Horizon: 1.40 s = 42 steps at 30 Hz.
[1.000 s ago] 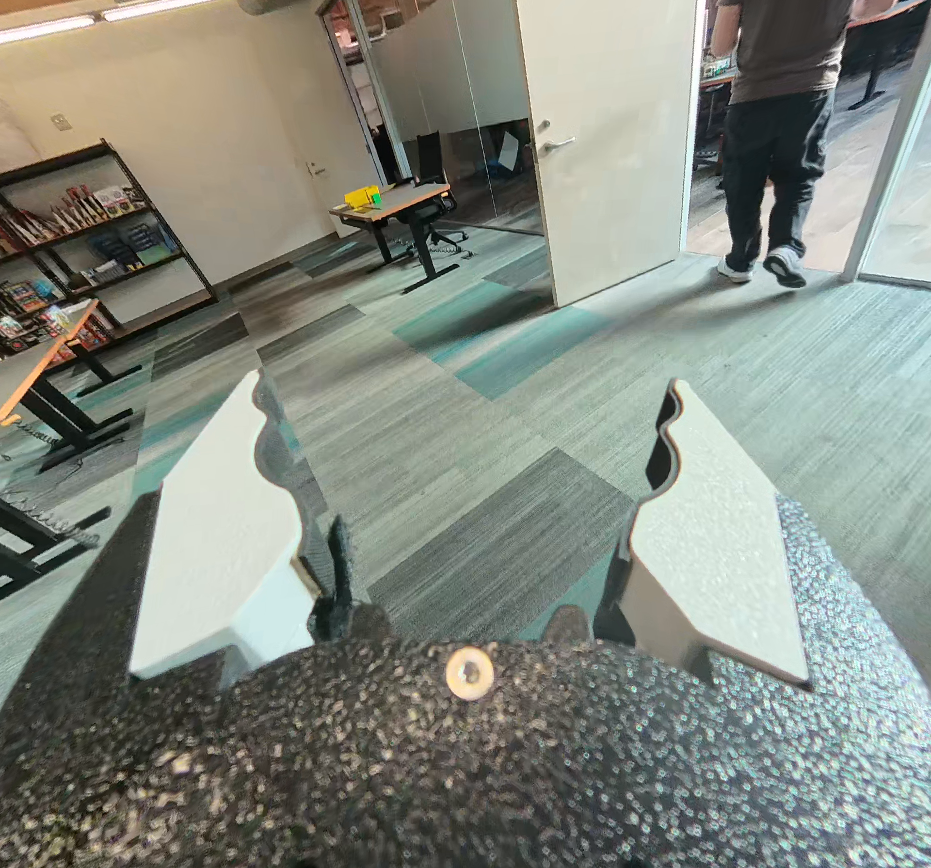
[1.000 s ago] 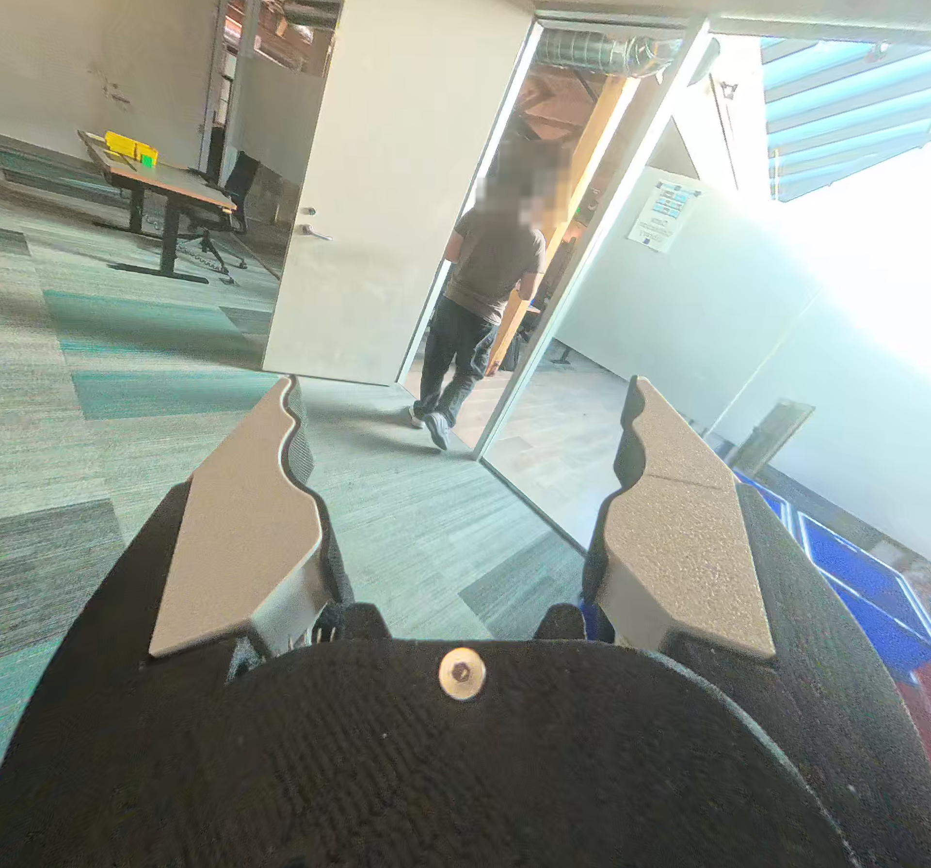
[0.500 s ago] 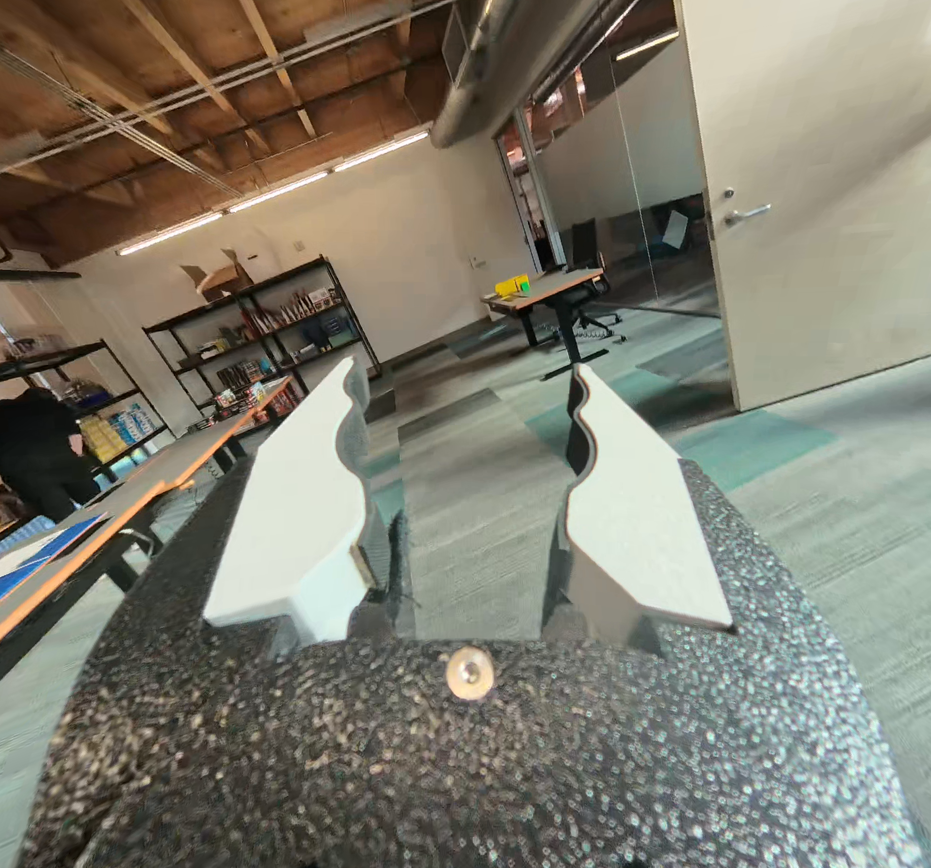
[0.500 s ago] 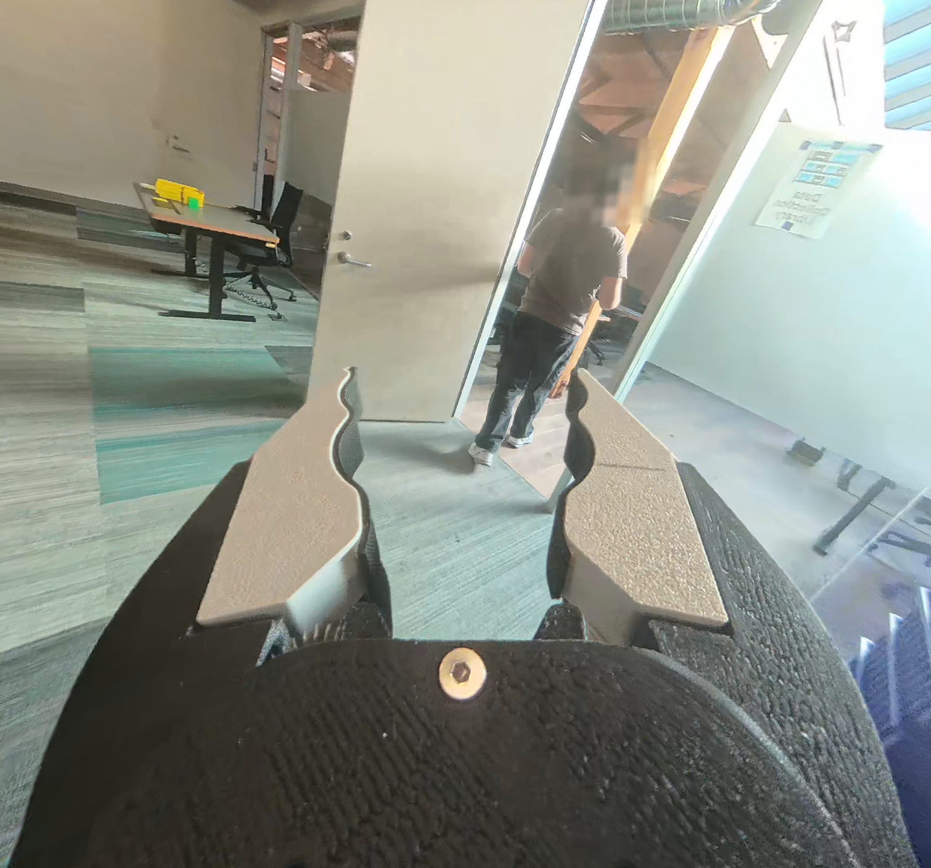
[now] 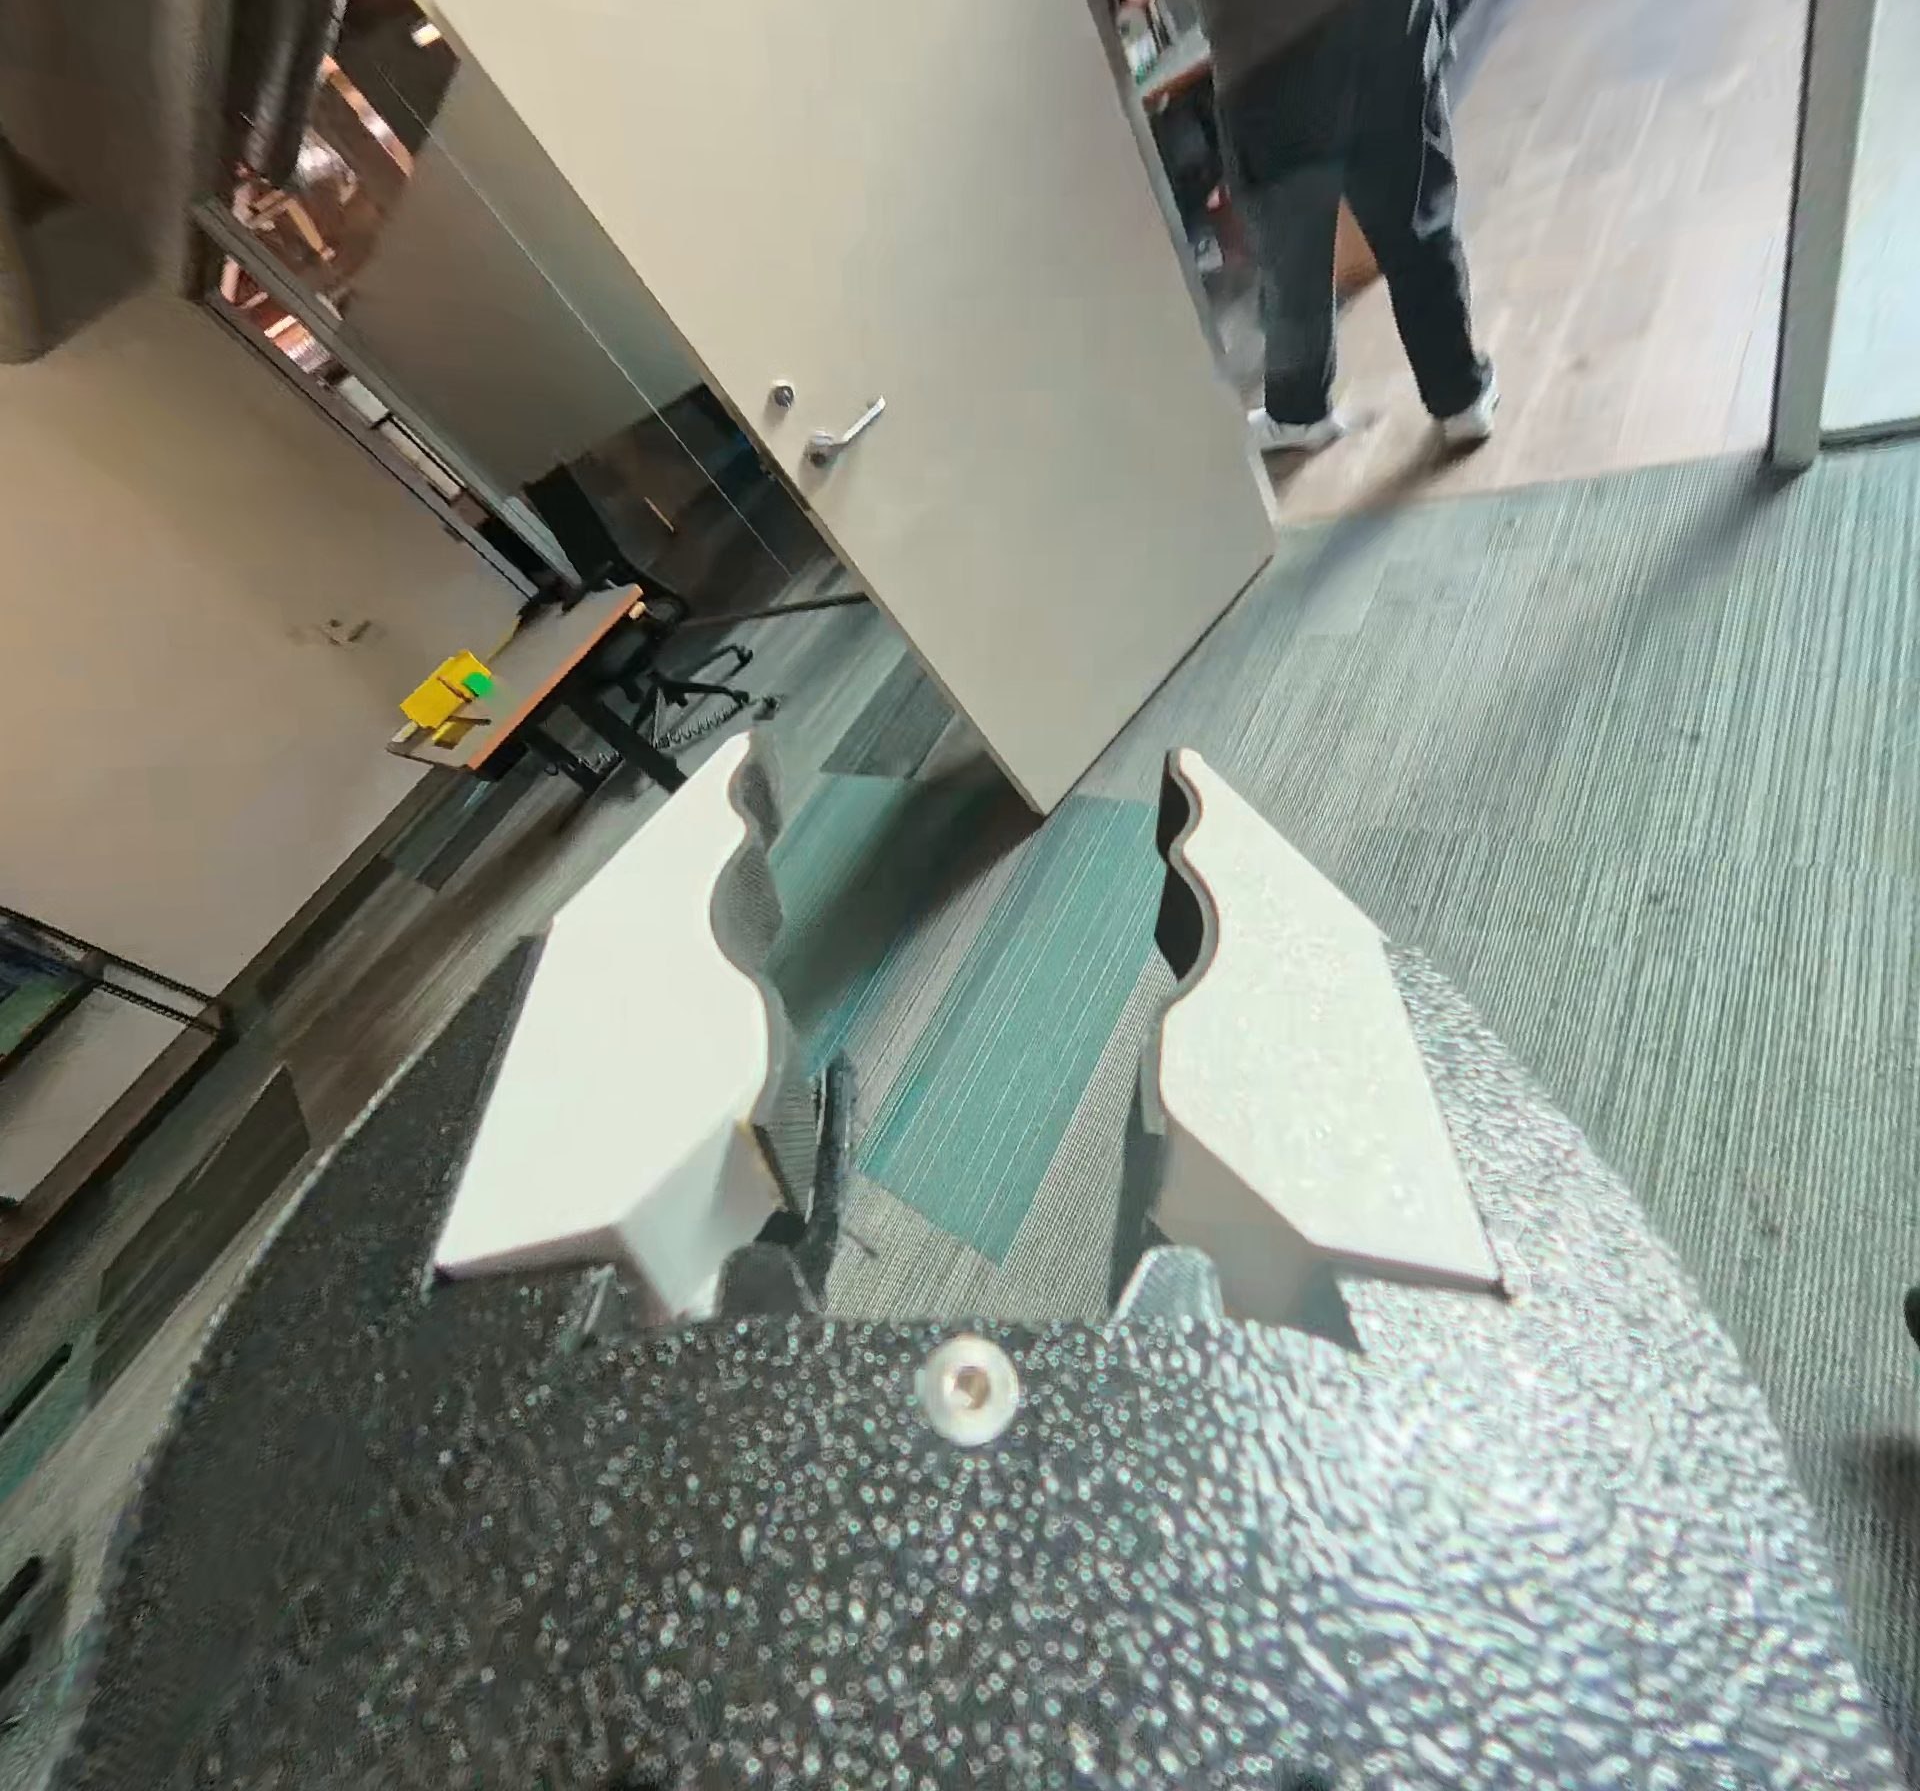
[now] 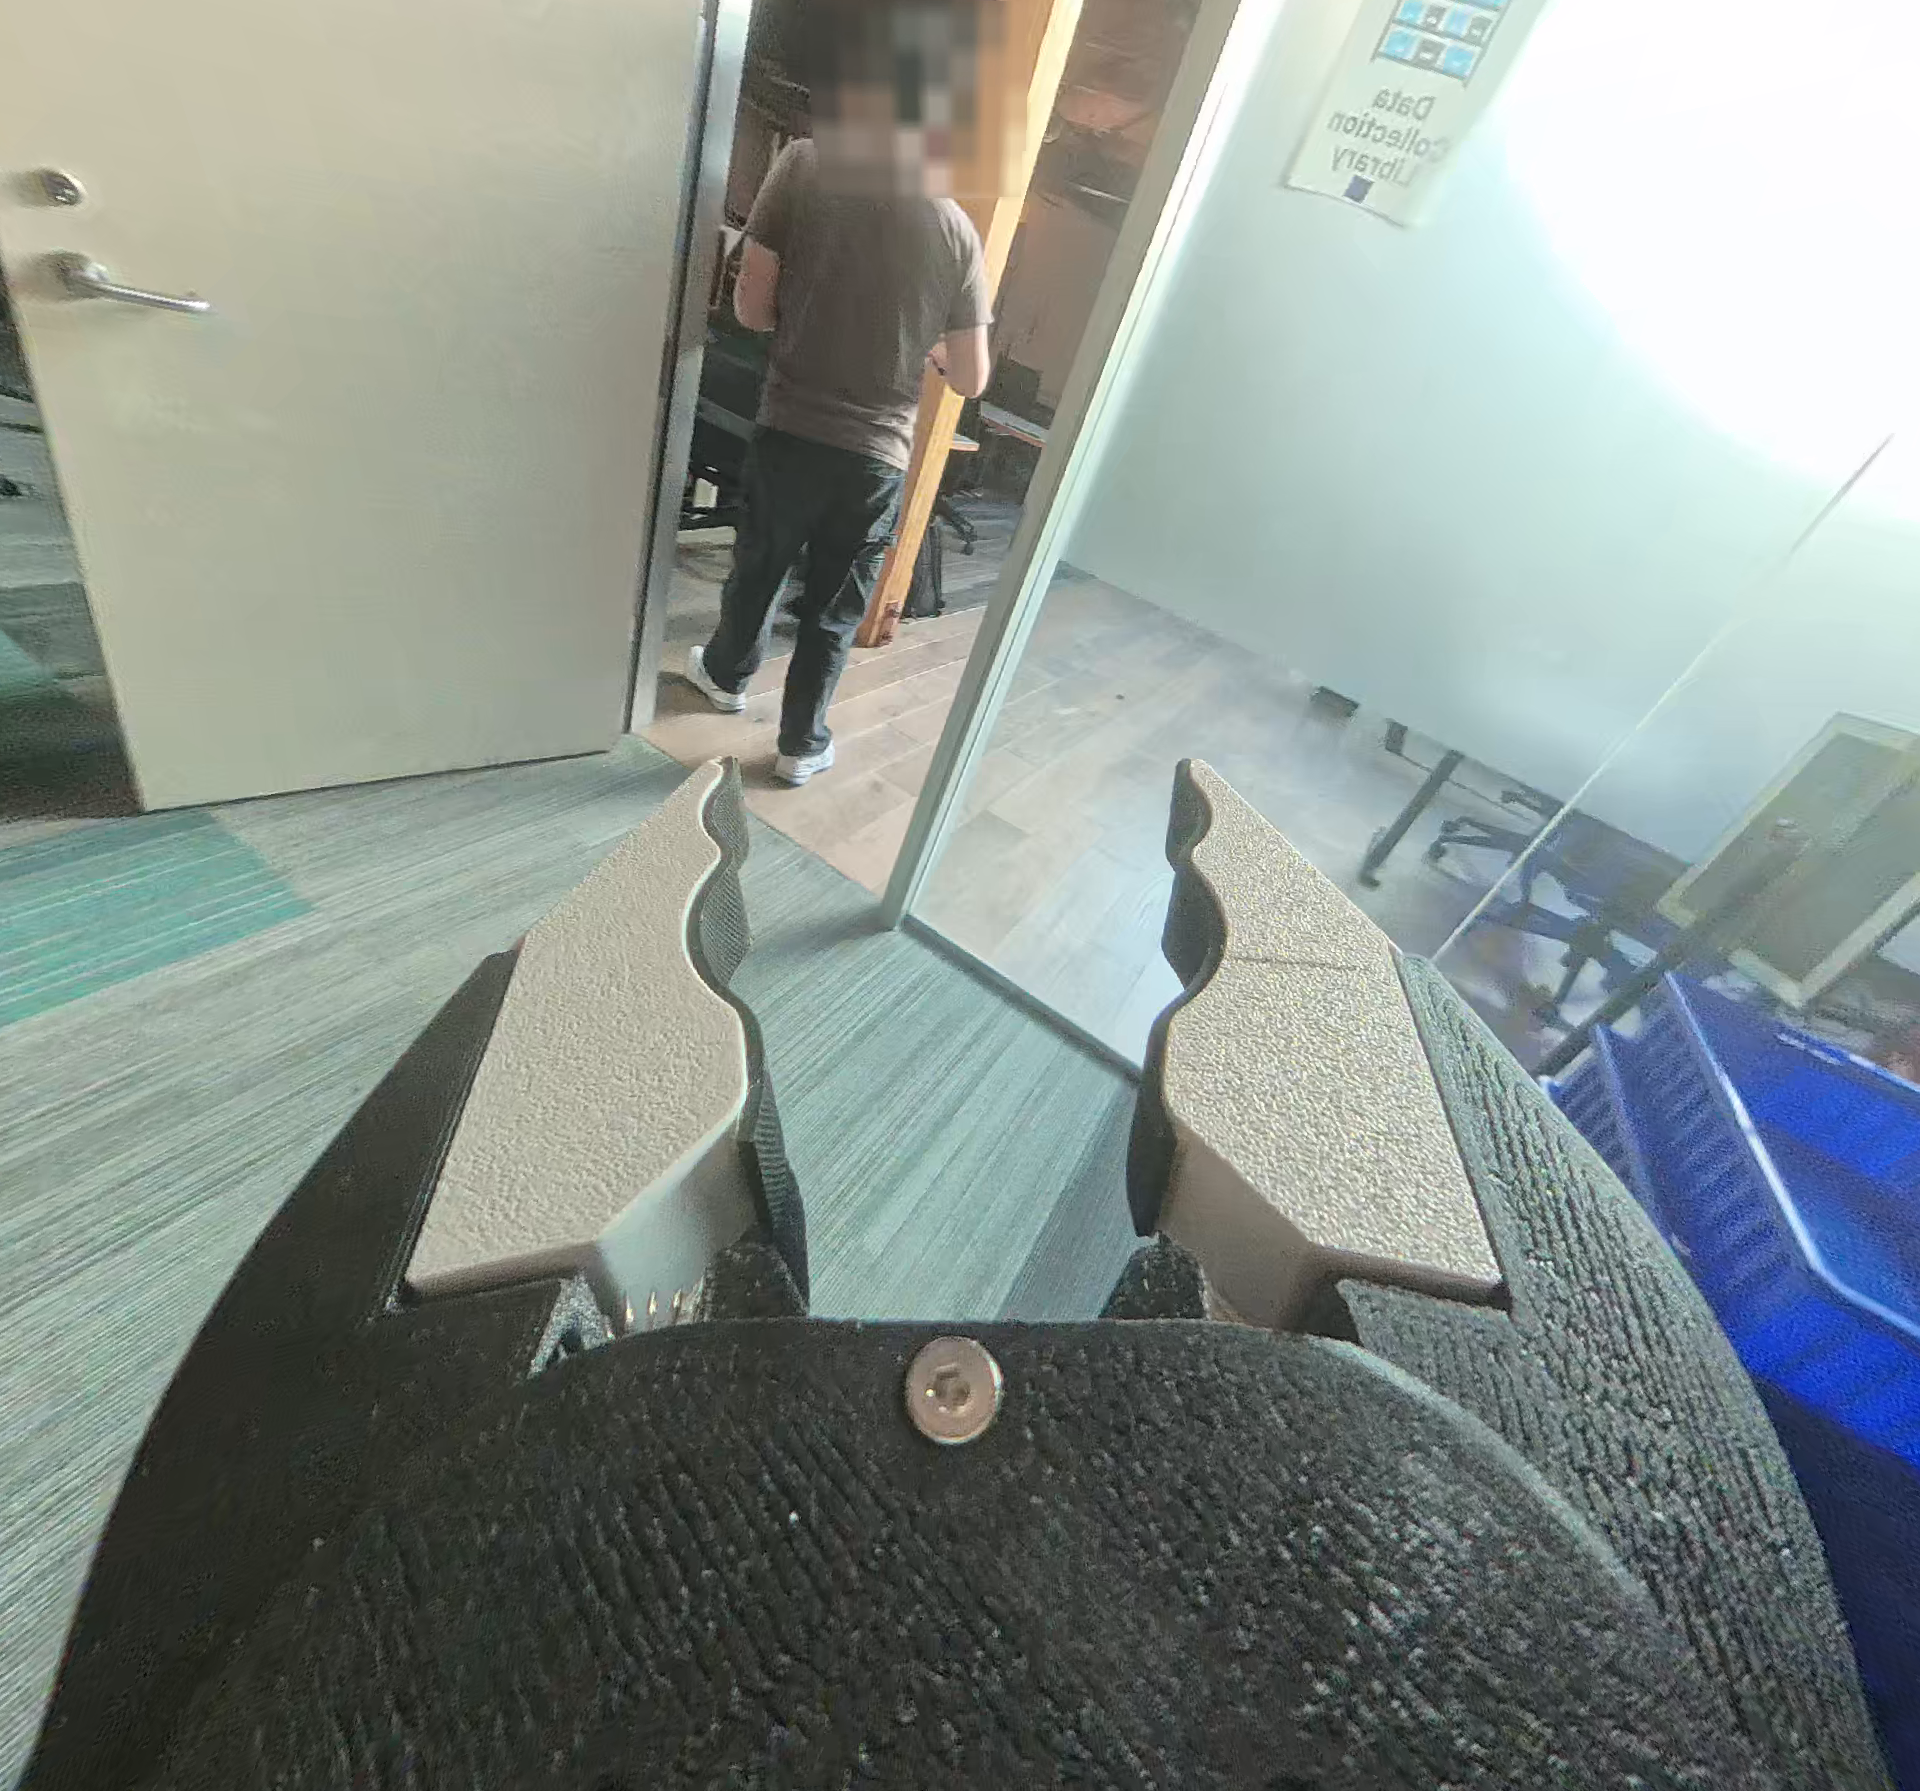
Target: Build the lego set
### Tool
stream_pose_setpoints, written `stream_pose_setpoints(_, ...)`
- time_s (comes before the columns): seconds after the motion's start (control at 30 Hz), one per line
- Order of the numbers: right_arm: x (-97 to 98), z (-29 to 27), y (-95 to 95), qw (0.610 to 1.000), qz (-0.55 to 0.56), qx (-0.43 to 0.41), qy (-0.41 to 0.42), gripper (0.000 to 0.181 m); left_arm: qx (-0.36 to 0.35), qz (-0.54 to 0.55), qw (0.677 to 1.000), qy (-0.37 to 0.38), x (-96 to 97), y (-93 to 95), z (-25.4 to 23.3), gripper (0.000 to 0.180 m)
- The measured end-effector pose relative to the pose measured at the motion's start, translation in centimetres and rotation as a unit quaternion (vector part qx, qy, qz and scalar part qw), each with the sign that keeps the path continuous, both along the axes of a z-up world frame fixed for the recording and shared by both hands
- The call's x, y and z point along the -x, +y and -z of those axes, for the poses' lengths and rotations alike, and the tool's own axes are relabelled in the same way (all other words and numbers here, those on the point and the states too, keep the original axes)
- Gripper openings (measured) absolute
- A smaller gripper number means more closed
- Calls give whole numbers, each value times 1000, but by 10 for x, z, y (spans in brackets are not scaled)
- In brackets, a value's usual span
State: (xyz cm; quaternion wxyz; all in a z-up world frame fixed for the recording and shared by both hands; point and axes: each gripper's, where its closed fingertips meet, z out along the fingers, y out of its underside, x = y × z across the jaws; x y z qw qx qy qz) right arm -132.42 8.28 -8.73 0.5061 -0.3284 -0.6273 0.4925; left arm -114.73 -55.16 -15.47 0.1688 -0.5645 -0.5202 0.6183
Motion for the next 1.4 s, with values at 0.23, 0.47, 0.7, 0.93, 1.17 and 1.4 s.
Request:
stream_pose_setpoints(0.23,233,-66,-57,997,21,-44,57,81,-78,16,996,40,223,-65,-20,72)
stream_pose_setpoints(0.47,465,-49,-213,992,-117,-3,46,77,-121,14,993,4,400,-128,23,69)
stream_pose_setpoints(0.7,689,-17,-298,993,-112,15,16,75,-164,95,978,84,647,-207,13,74)
stream_pose_setpoints(0.93,868,-25,-346,994,-110,-6,24,74,-174,296,932,117,970,-179,-58,78)
stream_pose_setpoints(1.17,1068,25,-371,989,-149,7,16,74,-170,431,881,96,1241,-85,-24,75)
stream_pose_setpoints(1.4,1294,20,-457,948,-309,78,-15,75,-195,427,882,40,1467,-64,1,70)
